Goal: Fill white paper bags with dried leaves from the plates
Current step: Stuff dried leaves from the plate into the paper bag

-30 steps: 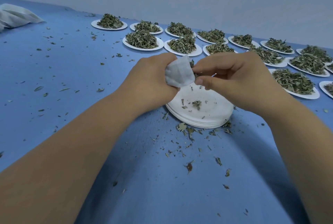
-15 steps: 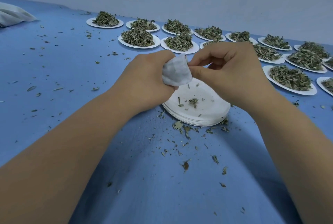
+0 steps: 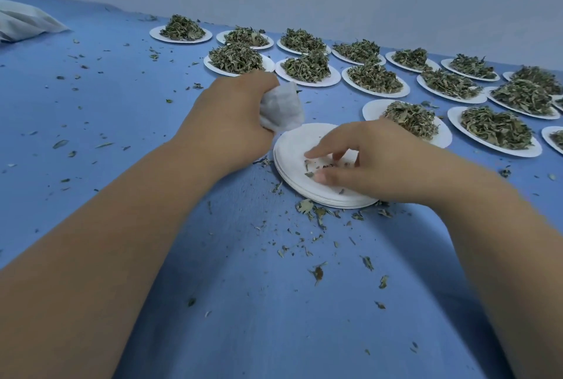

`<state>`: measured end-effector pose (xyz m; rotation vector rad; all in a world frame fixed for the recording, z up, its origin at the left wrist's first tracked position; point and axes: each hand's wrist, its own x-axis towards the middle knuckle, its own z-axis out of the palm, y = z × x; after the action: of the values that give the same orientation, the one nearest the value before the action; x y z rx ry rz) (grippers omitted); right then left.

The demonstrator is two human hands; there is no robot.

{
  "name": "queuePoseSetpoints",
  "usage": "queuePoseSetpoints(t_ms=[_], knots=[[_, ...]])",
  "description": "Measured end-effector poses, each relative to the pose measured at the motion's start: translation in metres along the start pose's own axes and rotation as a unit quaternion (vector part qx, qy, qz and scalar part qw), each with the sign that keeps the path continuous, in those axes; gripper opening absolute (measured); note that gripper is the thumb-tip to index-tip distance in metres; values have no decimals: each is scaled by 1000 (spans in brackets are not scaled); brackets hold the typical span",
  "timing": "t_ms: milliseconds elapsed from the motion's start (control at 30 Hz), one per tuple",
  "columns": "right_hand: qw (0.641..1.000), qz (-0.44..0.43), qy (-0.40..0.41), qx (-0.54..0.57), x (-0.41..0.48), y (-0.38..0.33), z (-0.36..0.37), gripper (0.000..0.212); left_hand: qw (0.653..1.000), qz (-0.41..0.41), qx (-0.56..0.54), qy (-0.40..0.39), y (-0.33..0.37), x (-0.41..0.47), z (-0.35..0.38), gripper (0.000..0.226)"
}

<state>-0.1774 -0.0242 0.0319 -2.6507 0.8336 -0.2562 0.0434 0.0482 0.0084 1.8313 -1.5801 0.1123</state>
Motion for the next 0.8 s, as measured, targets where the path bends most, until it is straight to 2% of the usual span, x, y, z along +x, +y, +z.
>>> queuePoseSetpoints(t_ms=[100, 233, 367, 433, 533, 600, 733, 800], knots=[[999, -22, 25, -1, 4, -3, 6, 12, 1000, 9, 12, -6, -1, 0, 2, 23], [999, -23, 35, 11, 4, -4, 7, 11, 999, 14, 34, -22, -2, 2, 5, 20], [995, -22, 100, 21, 4, -7, 5, 7, 999, 17, 34, -23, -2, 1, 6, 20], [995, -20, 88, 31, 3, -10, 7, 11, 999, 18, 32, -22, -2, 1, 5, 19], [999, -15, 27, 29, 4, -12, 12, 11, 999, 17, 39, -26, -2, 1, 6, 19], [999, -13, 29, 42, 5, -11, 13, 11, 999, 15, 40, -29, -2, 1, 6, 18], [997, -25, 60, 32, 5, -9, 13, 15, 998, 20, 39, -40, -2, 1, 6, 22], [992, -16, 116, 44, 5, -5, 9, 18, 998, 18, 36, -39, -1, 1, 5, 24]])
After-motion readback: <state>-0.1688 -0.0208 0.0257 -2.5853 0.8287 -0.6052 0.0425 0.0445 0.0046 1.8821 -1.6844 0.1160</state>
